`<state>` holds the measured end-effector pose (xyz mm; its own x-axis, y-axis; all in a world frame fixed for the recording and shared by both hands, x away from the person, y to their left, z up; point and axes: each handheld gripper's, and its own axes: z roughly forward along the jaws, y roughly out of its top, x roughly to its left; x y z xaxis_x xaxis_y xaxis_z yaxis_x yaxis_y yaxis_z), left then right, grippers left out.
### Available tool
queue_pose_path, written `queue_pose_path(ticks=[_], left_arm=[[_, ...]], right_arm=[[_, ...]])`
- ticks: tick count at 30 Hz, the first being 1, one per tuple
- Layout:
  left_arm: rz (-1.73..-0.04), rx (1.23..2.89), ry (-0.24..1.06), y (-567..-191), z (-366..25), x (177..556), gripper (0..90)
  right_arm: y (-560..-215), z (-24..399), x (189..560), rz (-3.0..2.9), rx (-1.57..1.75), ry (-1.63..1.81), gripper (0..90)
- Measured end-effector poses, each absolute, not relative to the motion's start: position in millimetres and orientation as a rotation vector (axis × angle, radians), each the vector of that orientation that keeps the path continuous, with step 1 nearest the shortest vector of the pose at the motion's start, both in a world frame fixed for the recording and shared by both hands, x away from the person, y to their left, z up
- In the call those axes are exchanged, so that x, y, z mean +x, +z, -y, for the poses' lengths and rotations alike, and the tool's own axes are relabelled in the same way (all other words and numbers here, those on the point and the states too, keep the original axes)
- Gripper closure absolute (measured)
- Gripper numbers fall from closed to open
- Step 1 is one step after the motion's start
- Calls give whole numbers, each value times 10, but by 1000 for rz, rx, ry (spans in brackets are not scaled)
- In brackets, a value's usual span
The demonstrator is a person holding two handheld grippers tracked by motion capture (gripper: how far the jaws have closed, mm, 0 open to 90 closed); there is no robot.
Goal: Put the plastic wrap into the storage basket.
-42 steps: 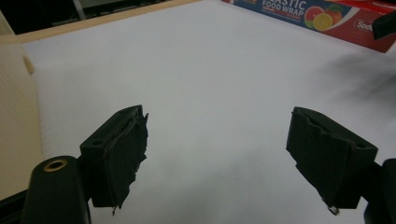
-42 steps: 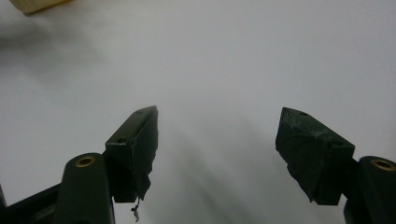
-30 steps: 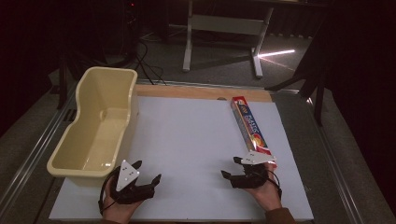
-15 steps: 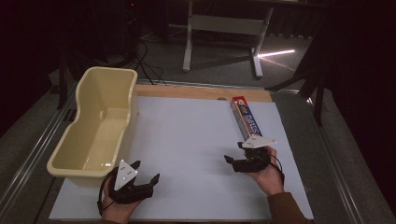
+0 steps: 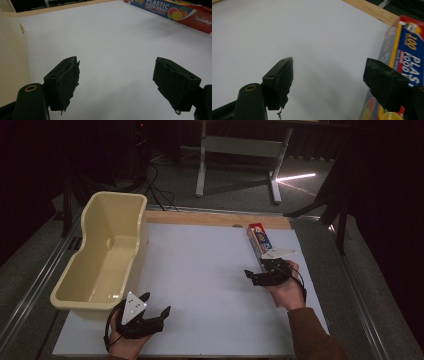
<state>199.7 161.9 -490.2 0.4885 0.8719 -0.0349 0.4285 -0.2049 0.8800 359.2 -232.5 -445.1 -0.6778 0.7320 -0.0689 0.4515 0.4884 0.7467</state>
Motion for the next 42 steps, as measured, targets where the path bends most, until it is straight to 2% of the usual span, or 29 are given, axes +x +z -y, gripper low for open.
queue_pose_path(ticks=[12,17,25,32,33,42], left_arm=[[-1093,1824,609,-4909,-1608,2002,206],[-1093,1832,612,-4916,-1598,2006,207],[-1097,1847,608,-4934,-1569,2016,208],[-1104,1840,605,-4934,-1578,2018,208],[-1103,1842,605,-4933,-1581,2016,207],[-1105,1841,599,-4935,-1584,2019,208]], right_arm=[[-4372,2537,3951,-2340,1104,918,241],[-4417,2639,4147,-2342,1190,842,274],[-4562,2763,4435,-2346,1365,719,273],[-4601,2758,4599,-2380,1465,659,248],[-4617,2752,4651,-2384,1500,621,222],[-4683,2687,4832,-2440,1569,473,249]])
